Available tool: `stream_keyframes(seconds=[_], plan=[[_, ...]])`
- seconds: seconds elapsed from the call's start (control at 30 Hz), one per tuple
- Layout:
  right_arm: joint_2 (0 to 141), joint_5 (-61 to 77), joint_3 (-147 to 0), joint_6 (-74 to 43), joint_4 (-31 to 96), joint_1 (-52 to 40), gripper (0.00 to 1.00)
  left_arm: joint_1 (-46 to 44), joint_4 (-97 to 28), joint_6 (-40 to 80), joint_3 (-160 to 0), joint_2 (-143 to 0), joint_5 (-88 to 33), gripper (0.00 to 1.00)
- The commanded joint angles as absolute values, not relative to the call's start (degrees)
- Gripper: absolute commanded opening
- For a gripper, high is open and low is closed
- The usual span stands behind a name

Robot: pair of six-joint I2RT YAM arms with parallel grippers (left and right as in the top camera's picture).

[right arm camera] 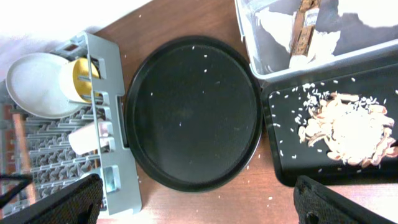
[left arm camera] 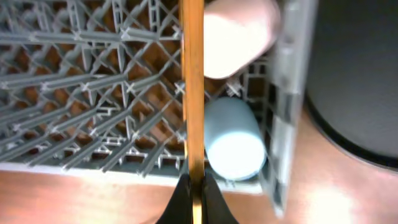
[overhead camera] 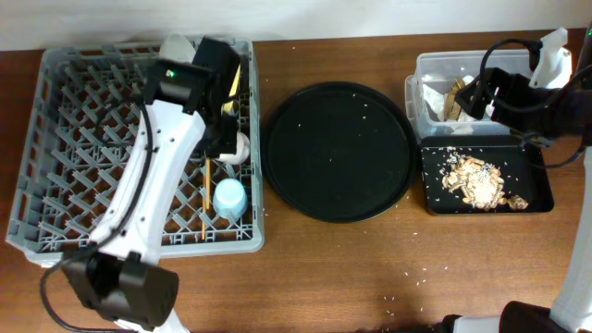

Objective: Sort waste into correct bins and load items into the dishwasher rack

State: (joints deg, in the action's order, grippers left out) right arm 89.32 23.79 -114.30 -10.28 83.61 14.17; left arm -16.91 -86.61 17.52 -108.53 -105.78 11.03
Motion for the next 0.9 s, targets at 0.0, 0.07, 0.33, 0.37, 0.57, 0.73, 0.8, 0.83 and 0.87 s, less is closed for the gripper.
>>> stream_keyframes(seconds=[0.0,0.07,0.33,0.37,0.57,0.73,0.8,0.83,0.87], plan=[[89.41,23.27,-114.39,-9.85,83.61,14.28,0.99,-13.52,-79.61,20.14,-97.25,-105.62,11.84,0.01],[89.41,23.27,-114.39,-9.85,83.61,14.28,0.98,-11.27,-75.94,20.14,-92.58,-105.62,11.57,0.01],[89.41,23.27,-114.39,-9.85,83.64,14.28,0.99,-6.22,-69.80,14.85,-84.25,-105.62,11.42,0.00],[89.41,23.27,-114.39,-9.85,83.64,14.26,0.98,-6.24,-69.52,14.37,-84.05,-105.62,11.42,0.00],[89.41,23.27,-114.39,-9.85,83.64,14.26,0.98,-6.33,-67.40,11.81,-83.26,-105.67,11.68,0.01],[89.41,23.29,-114.39,-9.85,83.64,14.26,0.99,-6.33,-66.35,11.86,-83.29,-105.67,11.66,0.50],[89.41,23.29,-114.39,-9.85,83.64,14.26,0.98,-6.33,-66.15,11.86,-83.37,-105.62,11.62,0.54],[89.41,23.27,-114.39,-9.85,83.64,14.28,0.99,-6.33,-66.30,11.86,-83.90,-105.62,11.38,0.55],[89.41,23.27,-114.39,-9.85,83.64,14.28,0.99,-6.33,-66.76,11.84,-84.77,-105.60,10.94,0.55]])
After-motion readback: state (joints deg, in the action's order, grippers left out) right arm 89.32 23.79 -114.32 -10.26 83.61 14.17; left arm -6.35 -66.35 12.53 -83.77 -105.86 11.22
